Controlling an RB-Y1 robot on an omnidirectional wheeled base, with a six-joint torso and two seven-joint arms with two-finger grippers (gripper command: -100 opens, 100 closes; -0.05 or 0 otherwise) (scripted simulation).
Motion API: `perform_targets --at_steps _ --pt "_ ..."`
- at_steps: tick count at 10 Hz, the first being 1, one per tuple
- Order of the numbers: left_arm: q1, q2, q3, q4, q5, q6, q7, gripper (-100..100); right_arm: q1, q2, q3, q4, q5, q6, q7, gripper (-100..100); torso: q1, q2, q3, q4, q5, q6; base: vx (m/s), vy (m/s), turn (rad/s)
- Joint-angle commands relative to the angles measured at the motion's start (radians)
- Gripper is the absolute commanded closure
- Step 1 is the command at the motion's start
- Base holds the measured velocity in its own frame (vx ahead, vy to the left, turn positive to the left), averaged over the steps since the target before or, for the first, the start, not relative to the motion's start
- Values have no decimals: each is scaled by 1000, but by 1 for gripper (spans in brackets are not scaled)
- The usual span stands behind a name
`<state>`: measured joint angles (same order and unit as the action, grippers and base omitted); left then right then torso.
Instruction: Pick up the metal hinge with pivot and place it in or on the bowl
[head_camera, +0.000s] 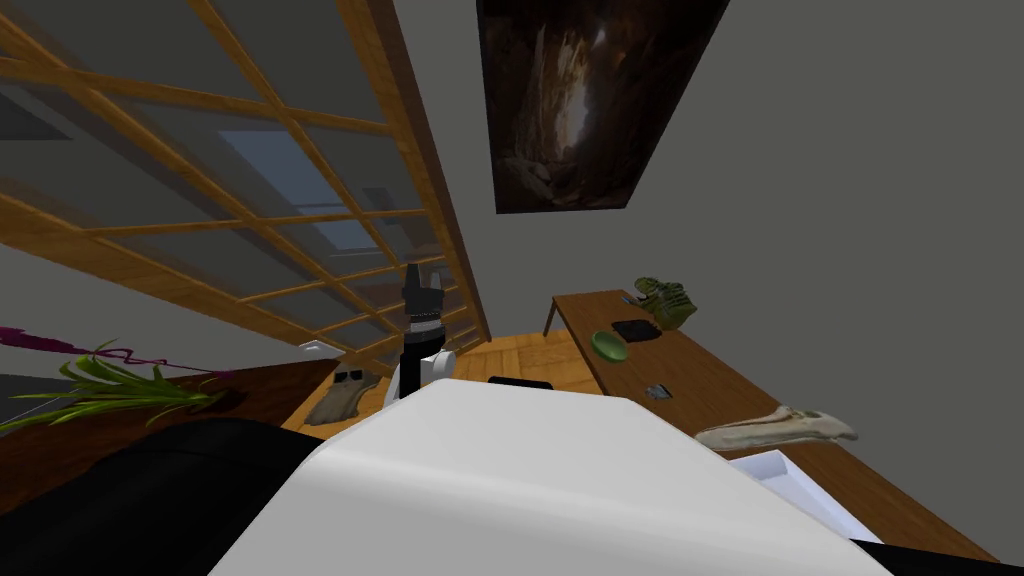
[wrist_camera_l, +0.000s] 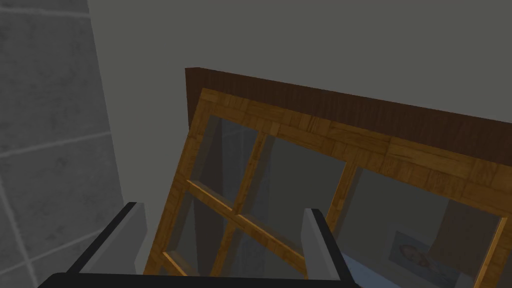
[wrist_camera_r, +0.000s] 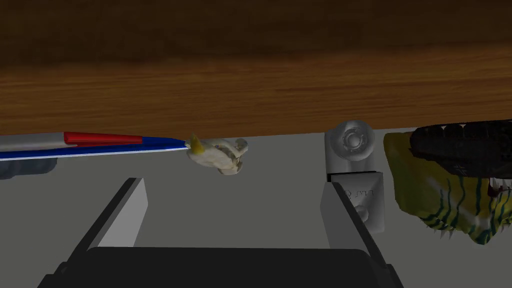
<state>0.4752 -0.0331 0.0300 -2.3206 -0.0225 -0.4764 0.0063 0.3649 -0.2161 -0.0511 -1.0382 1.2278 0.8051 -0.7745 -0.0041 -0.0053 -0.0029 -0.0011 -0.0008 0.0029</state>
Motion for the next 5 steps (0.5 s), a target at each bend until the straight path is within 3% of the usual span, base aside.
perform_targets --at_steps 1,2,5 --pt "0 0 0 0 0 0 0 0 -10 -5 -12 50 32 40 -2 -100 0 0 0 0 0 0 32 -9 222" --pt "0 0 0 0 0 0 0 0 -10 -5 -12 75 32 40 -2 -100 0 0 0 0 0 -1 32 -16 168" --pt "0 0 0 0 0 0 0 0 -26 -9 -26 157 92 101 -22 -100 0 -1 0 0 0 0 43 -19 224"
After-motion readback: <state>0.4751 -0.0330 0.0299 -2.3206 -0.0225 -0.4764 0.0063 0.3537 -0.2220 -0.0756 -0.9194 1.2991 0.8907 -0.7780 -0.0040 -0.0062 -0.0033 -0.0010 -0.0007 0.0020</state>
